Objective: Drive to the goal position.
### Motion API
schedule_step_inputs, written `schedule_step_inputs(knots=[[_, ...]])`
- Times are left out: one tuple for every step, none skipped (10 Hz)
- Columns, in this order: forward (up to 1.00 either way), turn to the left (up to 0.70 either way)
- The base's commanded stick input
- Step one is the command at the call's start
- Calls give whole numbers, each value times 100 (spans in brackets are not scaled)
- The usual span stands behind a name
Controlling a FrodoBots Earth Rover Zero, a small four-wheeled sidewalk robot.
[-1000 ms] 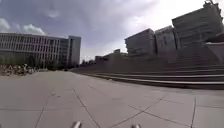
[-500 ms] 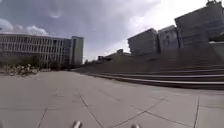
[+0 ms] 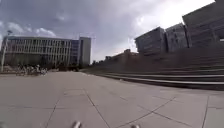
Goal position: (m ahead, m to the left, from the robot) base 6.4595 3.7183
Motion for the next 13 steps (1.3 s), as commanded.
schedule_step_inputs(knots=[[0, 70], [0, 11], [0, 0], [0, 0], [0, 0], [1, 0], [70, 0], [70, 0], [70, 0], [70, 0], [70, 0], [70, 0], [70, 0]])
